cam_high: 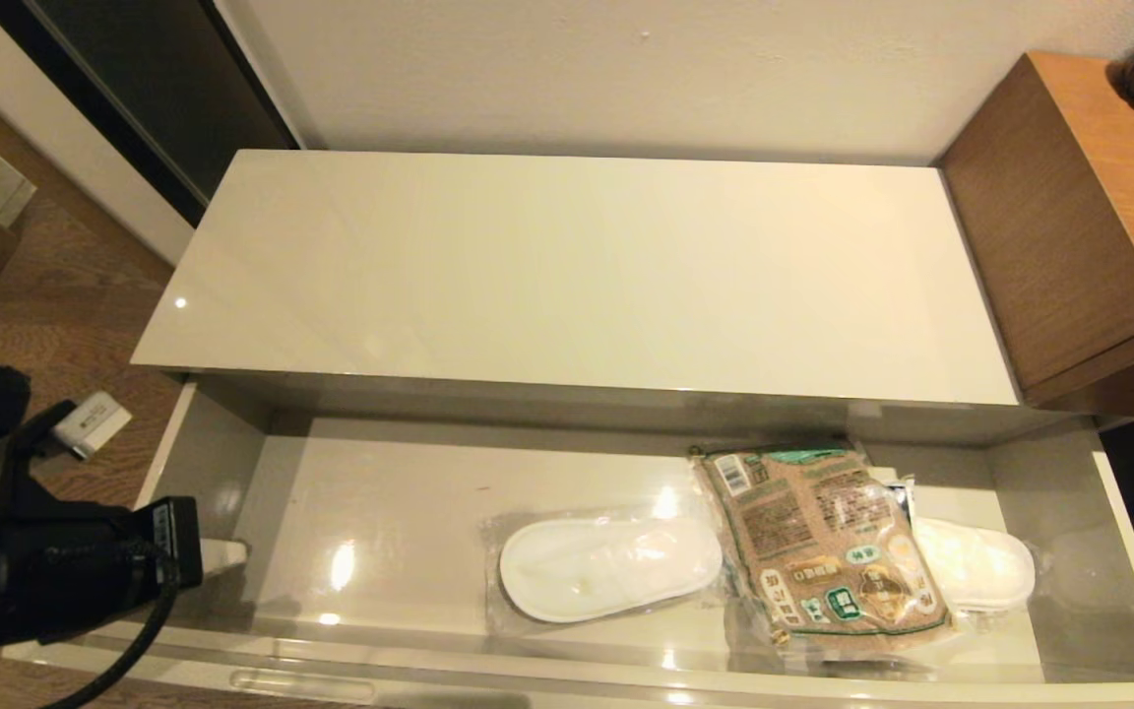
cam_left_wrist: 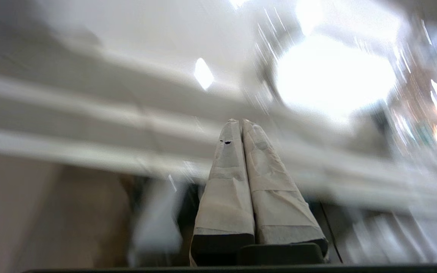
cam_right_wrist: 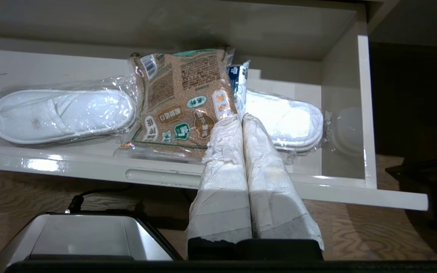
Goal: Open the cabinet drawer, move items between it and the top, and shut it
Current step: Open the drawer, then take out the disposable slippers from the drawer
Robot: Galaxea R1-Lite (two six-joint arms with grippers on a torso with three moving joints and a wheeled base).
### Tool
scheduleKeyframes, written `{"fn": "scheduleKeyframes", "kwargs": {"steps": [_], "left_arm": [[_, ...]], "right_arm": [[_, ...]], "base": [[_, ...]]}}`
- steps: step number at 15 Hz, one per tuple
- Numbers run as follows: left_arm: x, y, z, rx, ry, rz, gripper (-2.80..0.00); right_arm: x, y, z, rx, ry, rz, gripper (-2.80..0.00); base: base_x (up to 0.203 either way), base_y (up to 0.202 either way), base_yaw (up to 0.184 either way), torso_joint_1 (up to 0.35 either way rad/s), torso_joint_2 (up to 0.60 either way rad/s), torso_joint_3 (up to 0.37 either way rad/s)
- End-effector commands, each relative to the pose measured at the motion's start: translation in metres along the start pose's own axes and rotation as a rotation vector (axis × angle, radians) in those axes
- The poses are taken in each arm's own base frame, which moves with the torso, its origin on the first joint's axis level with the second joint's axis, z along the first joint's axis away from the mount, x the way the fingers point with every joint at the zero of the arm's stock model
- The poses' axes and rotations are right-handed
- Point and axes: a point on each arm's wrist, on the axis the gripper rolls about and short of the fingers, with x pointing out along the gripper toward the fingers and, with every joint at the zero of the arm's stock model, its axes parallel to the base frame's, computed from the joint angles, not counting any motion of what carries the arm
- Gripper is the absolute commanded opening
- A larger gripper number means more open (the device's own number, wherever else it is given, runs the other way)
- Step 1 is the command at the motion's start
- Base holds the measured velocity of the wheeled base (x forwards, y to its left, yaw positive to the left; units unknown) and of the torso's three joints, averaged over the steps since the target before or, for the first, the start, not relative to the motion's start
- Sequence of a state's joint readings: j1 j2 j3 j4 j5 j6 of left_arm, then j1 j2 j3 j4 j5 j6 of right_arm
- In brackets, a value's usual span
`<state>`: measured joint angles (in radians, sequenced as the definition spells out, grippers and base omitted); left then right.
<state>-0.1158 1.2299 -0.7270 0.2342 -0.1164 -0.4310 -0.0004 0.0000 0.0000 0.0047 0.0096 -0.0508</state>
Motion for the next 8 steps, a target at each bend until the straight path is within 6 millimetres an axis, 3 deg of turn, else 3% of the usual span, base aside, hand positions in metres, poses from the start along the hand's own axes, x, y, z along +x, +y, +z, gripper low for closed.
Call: {"fn": "scheduleKeyframes", "kwargs": {"steps": [1,3,6,8], "left_arm": [[0.0,0.008,-0.005,-0.002,-0.173,0.087,-2.8],[-0.008,0.012,-0.013,0.006,-0.27,0.123,-2.8],[-0.051,0.018,-0.033,0.081,-0.415,0.205,-2.8],[-0.086,0.027,-0.063,0.131,-0.451,0.232,-2.8]], "right_arm": [[0.0,0.0,0.0,0.0,0.003,0.002,-2.8],[0.0,0.0,0.0,-0.001,0.003,0.002,-2.8],[0.0,0.0,0.0,-0.007,0.003,0.002,-2.8],[0.0,0.0,0.0,-0.011,0.003,0.005,-2.8]], "base": [[0.0,0.0,0.0,0.0,0.0,0.0],[0.0,0.0,0.0,0.0,0.0,0.0],[0.0,0.0,0.0,0.0,0.0,0.0],[0.0,0.0,0.0,0.0,0.0,0.0]]}}
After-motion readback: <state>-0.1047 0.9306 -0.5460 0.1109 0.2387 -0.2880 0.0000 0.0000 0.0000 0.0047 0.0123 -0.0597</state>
